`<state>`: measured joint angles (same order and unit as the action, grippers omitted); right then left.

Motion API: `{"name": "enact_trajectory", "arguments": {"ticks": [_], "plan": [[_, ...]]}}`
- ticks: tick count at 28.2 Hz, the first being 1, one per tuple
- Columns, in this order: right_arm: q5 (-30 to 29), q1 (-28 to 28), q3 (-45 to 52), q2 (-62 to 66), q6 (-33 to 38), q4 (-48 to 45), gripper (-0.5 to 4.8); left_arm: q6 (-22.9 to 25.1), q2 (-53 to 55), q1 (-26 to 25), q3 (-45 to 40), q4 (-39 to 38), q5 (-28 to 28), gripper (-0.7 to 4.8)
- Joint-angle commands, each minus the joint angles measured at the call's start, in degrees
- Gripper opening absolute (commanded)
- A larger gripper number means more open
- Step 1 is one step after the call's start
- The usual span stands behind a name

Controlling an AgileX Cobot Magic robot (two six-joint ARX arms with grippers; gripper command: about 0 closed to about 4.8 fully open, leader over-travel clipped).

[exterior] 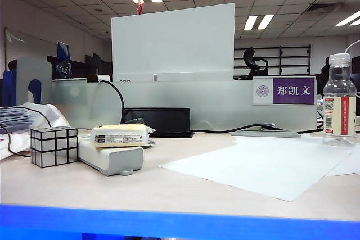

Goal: Press the button on the power strip.

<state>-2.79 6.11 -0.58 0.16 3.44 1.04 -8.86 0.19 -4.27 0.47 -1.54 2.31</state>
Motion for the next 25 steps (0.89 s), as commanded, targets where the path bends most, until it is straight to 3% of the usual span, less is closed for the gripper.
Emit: {"name": "enact_trajectory", "arguments": {"ticks": [1,25], "plan": [[0.37,-0.04,0.13,-0.07,-0.26,-1.29,0.03,-0.17,-0.07,0.0,0.09,0.33,0.07,-0.04],[1.38,-0.07,0.13,-0.07,-0.26,-0.85,0.03,-0.17,-0.07,0.0,0.09,0.33,0.07,-0.04]]}}
